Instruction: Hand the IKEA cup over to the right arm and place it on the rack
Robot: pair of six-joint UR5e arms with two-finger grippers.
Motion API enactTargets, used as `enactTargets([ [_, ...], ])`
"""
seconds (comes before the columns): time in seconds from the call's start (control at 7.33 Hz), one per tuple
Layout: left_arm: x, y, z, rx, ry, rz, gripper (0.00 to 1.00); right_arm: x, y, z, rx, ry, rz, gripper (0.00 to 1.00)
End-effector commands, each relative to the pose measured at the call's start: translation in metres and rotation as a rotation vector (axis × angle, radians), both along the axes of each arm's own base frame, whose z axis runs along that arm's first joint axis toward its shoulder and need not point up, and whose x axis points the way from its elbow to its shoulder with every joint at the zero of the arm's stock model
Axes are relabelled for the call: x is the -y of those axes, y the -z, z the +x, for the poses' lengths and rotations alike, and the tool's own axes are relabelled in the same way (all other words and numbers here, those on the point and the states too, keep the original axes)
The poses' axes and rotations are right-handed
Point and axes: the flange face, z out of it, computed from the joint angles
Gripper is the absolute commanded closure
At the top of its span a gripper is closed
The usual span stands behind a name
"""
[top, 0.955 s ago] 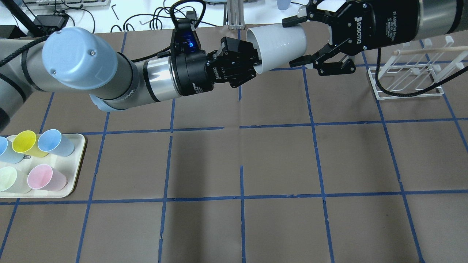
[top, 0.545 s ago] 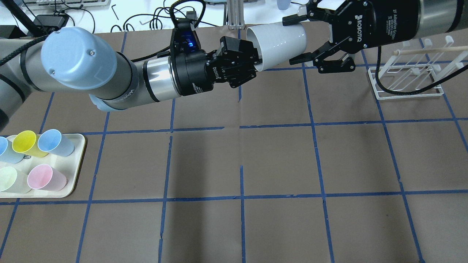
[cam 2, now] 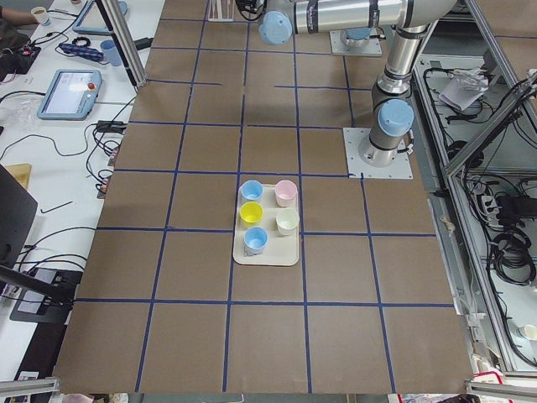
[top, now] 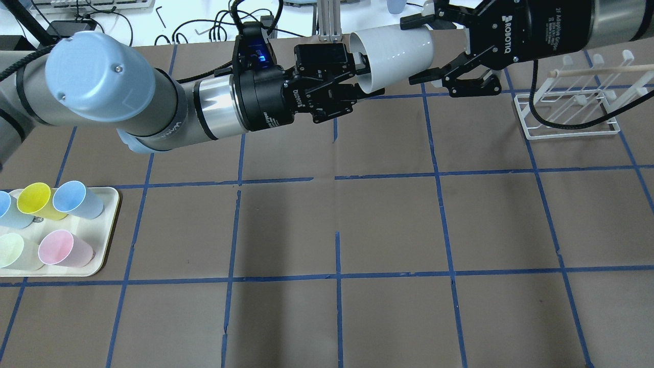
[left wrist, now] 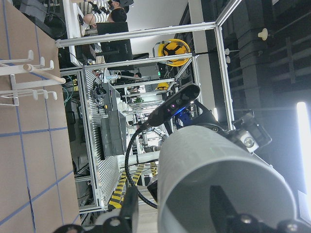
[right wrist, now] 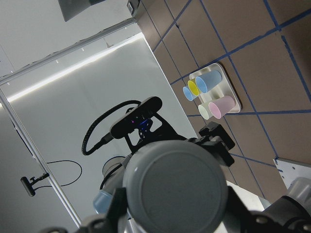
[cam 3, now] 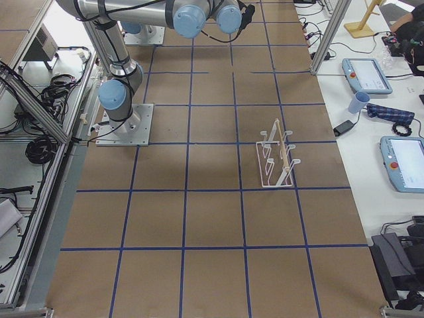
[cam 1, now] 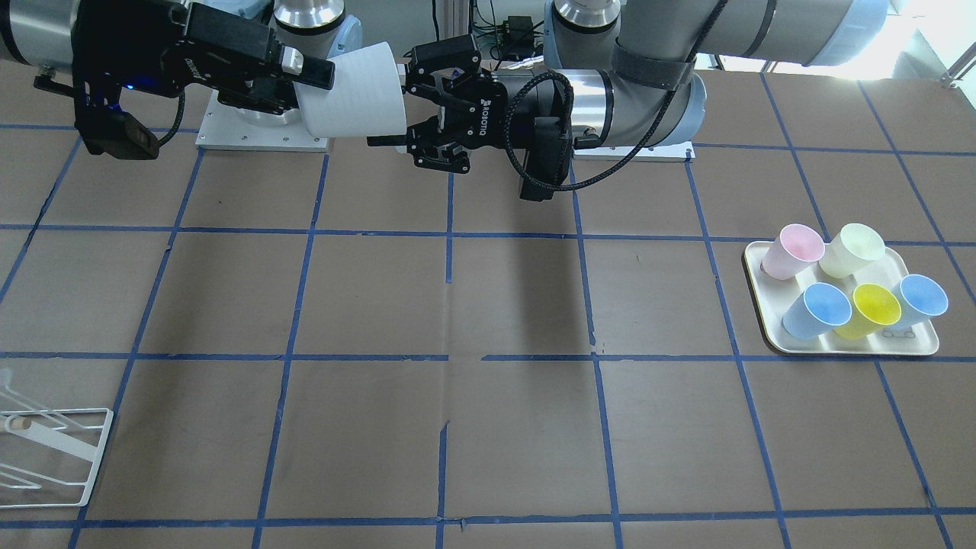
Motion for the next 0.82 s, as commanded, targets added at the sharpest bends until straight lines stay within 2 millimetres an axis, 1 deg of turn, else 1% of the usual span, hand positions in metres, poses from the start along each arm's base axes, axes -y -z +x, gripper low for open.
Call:
enactTargets([
  [0.0,-0.001,-0.005,0.01,0.002,-0.017,0.009,0.33,0.006,-0.006,-0.032,-0.031,0.042,-0.016,0.49],
  [0.14,0.003,-0.011,0.027,0.0,-0.051,0.019,0.32,0.014,-0.004,-0.053,-0.092,0.043,-0.05,0.49],
  [0.27,0.008,-0.015,0.051,0.003,-0.081,0.049,0.28,0.016,-0.007,-0.069,-0.128,0.055,-0.059,0.5],
  [0.41,0.008,-0.014,0.079,0.032,-0.056,0.057,0.27,0.019,-0.017,-0.091,-0.249,0.041,-0.11,0.5],
  [0.55,0.008,-0.014,0.107,0.067,-0.015,0.05,0.24,0.026,-0.025,-0.11,-0.46,0.01,-0.178,0.52],
  [0.68,0.008,-0.014,0.133,0.107,0.037,0.043,0.23,0.037,-0.022,-0.123,-0.598,0.0,-0.238,0.52],
])
